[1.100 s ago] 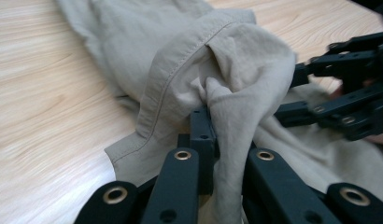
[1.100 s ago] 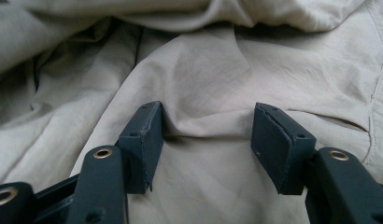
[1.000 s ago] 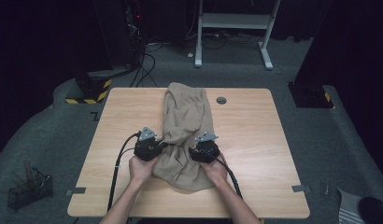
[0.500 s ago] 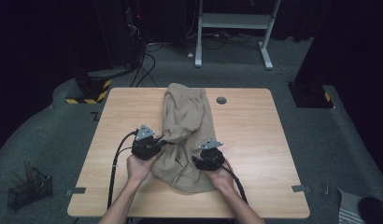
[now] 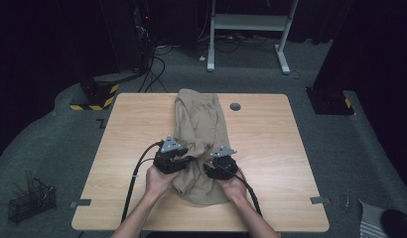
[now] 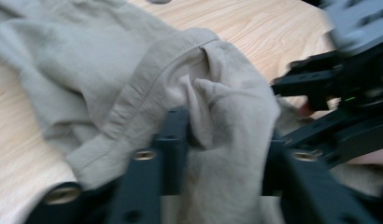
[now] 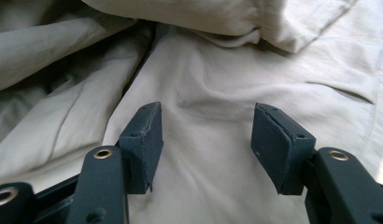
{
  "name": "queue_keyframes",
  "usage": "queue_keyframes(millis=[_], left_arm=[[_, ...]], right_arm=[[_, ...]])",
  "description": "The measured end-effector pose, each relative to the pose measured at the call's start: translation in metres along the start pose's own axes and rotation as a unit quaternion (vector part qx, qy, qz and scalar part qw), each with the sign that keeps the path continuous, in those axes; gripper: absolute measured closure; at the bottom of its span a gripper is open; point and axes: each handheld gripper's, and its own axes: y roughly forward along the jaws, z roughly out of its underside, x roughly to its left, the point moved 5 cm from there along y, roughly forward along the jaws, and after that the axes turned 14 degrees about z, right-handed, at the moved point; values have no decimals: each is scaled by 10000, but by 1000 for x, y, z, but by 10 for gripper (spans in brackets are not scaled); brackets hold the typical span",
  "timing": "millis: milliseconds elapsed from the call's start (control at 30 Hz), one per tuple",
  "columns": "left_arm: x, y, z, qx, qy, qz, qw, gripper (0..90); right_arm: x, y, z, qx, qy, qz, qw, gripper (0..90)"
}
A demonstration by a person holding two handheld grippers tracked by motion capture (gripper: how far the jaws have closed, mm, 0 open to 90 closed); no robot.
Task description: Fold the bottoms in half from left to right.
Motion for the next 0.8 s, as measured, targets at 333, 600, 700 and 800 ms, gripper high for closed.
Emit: queue_keyframes(millis=[333, 600, 700, 800], left_arm=[[1, -22, 27, 39, -438, -135, 9989, 402], [24, 5, 52, 543, -695, -421, 9952, 690], [34, 11, 53, 523, -743, -487, 9947, 823], [45, 17, 47, 485, -780, -593, 9940, 874]], right_arm=[[-8, -24, 12, -103, -139, -98, 9998, 560], [-5, -15, 17, -54, -200, -85, 9997, 563], [-7, -9, 14, -79, -124, -45, 9999, 537], [-7, -1, 7, -103, -35, 52, 9999, 529]])
